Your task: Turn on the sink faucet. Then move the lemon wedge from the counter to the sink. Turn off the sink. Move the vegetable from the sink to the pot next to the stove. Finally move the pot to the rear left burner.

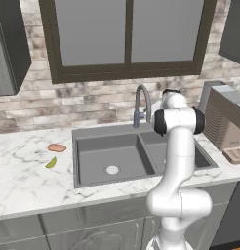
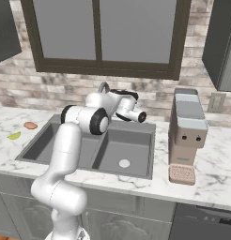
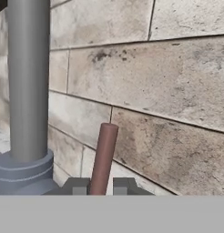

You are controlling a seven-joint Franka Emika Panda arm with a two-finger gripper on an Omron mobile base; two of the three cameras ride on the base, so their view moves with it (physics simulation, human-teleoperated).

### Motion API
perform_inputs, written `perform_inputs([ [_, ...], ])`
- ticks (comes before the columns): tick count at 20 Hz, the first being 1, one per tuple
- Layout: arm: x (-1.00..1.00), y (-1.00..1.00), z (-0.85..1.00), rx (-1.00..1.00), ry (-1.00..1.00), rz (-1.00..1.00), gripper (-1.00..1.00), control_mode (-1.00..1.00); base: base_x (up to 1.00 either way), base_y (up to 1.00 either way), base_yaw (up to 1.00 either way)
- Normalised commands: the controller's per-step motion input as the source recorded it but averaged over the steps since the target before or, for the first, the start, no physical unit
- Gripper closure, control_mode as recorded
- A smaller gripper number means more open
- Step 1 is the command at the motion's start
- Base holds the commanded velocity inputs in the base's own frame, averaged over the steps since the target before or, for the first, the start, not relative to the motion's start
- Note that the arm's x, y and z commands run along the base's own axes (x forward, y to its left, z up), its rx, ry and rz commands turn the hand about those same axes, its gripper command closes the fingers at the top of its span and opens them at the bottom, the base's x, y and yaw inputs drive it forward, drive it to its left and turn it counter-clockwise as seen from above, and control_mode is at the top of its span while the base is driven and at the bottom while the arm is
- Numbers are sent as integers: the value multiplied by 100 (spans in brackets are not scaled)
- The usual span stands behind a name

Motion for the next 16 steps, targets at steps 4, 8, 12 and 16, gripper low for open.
perform_inputs([
  [4,19,-40,0,0,1,-12,100,-100,0,0,0],
  [8,25,-56,-2,0,0,-4,100,-100,0,0,0],
  [12,21,-61,-10,0,0,0,100,-100,0,0,0],
  [16,14,-58,-22,0,1,0,100,-100,0,0,0],
])
